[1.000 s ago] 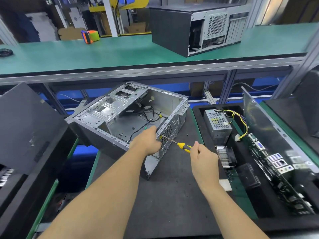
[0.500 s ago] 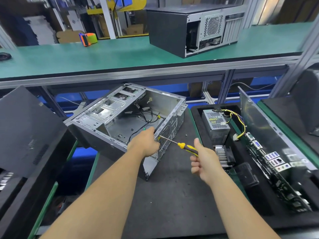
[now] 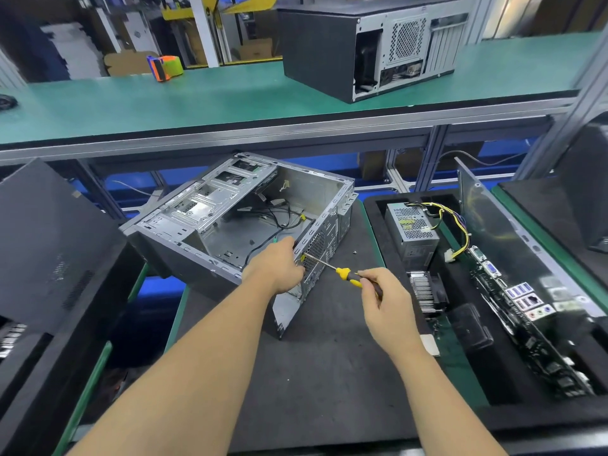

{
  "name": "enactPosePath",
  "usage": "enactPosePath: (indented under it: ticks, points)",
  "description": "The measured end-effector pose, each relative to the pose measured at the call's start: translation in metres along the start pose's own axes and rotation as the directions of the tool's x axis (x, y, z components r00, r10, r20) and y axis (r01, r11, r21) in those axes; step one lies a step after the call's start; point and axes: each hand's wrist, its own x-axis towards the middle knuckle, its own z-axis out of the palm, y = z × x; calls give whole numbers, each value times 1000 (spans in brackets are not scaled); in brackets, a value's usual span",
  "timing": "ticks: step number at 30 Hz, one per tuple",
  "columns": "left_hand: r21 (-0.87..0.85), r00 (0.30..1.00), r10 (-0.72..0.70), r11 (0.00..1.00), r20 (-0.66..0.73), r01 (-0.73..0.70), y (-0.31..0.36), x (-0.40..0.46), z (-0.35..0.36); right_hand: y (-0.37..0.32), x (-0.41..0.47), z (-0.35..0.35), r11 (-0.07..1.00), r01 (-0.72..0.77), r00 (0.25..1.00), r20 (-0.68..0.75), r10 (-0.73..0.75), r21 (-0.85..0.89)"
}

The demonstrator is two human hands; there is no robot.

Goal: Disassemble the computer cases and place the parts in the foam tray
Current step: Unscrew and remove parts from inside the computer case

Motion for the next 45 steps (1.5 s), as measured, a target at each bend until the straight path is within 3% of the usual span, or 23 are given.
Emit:
enactPosePath:
  ticks: [3,5,6,8,11,13,15,18,20,22,23,25,28,32,35,37,39,41,43,45]
  points:
    - [3,1000,-7,1000,-10,7,0,0,0,-2,3,3,936,-283,951,-66,302,210]
    - [11,1000,-7,1000,-14,8,0,-1,0,-6,7,3,852,-401,898,-37,438,336]
    - [14,1000,-5,1000,-15,5,0,-1,0,-8,11,1,774,-442,870,7,493,454]
    - [14,1000,1,1000,-15,-1,0,-1,0,-14,17,-2,521,-546,778,167,605,656]
    - [12,1000,1,1000,-13,-1,0,-2,0,-18,18,-5,284,-759,561,368,742,586]
    - [10,1000,3,1000,-14,-3,0,-1,1,-15,16,-5,241,-807,501,411,761,539]
    - [9,1000,4,1000,-17,-4,-1,0,2,-15,15,-3,324,-778,566,376,734,538]
    - [6,1000,6,1000,-15,-6,-1,0,1,-12,10,6,654,-596,786,176,592,466]
    - [-11,1000,2,1000,-15,-2,0,-1,1,-7,0,7,905,-378,925,39,378,193]
    - [-22,1000,3,1000,-12,-3,0,-1,0,-5,-6,4,988,-138,990,32,141,-70]
    - [-26,1000,2,1000,-8,-2,0,-2,-1,-5,-6,2,991,-64,997,39,69,-114]
    - [-38,1000,1,999,-8,-1,1,-3,-2,-8,-2,0,995,-57,998,16,58,-87]
    - [-47,1000,4,999,-9,-4,2,-5,-3,-14,7,-3,936,-310,949,-4,315,167]
    - [-32,1000,5,999,-8,-5,2,-5,-3,-23,19,-4,542,-591,752,167,637,598]
    - [-15,1000,8,1000,-11,-8,1,-6,-3,-27,28,-5,241,-769,521,361,774,592]
    - [-1,1000,8,1000,-15,-8,1,-5,-2,-24,30,-5,180,-824,426,377,822,538]
    - [6,1000,8,1000,-14,-7,0,-4,-1,-23,31,-2,233,-819,439,312,843,525]
    - [8,1000,5,1000,-16,-5,0,-2,0,-24,28,6,376,-764,528,174,831,524]
    - [11,1000,2,1000,-22,-2,-1,-2,1,-26,22,15,576,-686,638,-11,770,444]
    - [8,1000,1,1000,-24,0,-1,-1,2,-27,12,21,854,-470,827,-228,515,223]
